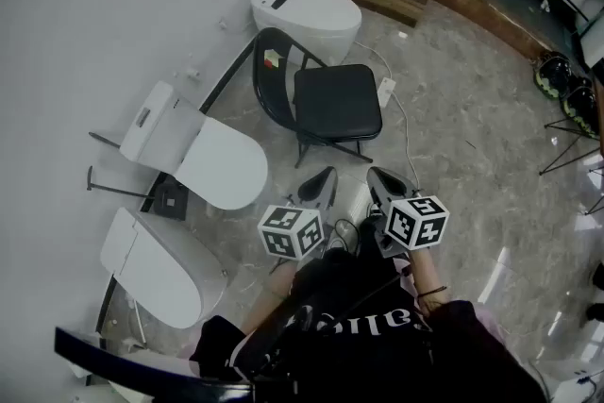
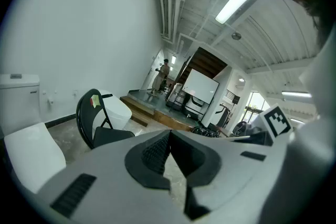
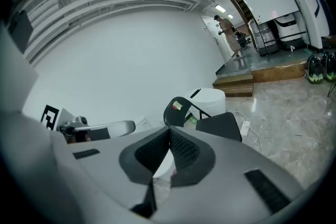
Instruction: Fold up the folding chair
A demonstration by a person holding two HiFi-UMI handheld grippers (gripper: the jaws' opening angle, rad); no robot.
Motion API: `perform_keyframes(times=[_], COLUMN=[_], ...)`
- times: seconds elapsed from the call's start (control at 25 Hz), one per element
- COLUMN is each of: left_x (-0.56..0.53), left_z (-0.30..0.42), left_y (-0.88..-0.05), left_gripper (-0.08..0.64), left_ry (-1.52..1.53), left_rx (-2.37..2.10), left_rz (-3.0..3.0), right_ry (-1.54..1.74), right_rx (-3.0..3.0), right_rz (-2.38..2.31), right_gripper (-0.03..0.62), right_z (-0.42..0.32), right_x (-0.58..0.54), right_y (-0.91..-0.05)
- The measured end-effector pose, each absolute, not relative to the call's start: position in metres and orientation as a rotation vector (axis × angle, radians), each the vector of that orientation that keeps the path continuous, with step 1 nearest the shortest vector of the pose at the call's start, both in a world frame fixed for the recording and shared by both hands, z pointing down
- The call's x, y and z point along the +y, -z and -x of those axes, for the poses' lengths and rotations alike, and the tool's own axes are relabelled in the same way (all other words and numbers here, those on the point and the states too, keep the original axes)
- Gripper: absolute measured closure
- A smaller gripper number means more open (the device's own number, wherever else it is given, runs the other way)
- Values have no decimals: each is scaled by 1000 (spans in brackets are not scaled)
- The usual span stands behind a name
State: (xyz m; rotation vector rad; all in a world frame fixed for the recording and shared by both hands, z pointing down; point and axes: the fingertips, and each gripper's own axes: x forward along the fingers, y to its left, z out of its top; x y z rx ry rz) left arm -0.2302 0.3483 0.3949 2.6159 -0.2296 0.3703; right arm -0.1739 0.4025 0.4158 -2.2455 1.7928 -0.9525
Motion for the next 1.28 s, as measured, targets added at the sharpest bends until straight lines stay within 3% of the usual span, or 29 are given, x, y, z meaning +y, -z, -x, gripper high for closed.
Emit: perform_keyframes(times=[0.36, 0.96, 1.28], left_x=[309, 246, 205], left_z=[183, 47, 24], left_y=[-405, -415, -418], left_gripper=[557, 557, 557], left_ry=[-381, -389, -386], left_rx=[-267, -434, -640], left_rz=[-2602, -2538, -2487], right_ry=[974, 1098, 1152], right_rx=[1824, 1954, 2068], right_rz=[2208, 2074, 1952], right_gripper=[580, 580, 578], right_z=[125, -18, -62], right_x=[359, 284, 245], right_y=[-428, -444, -456])
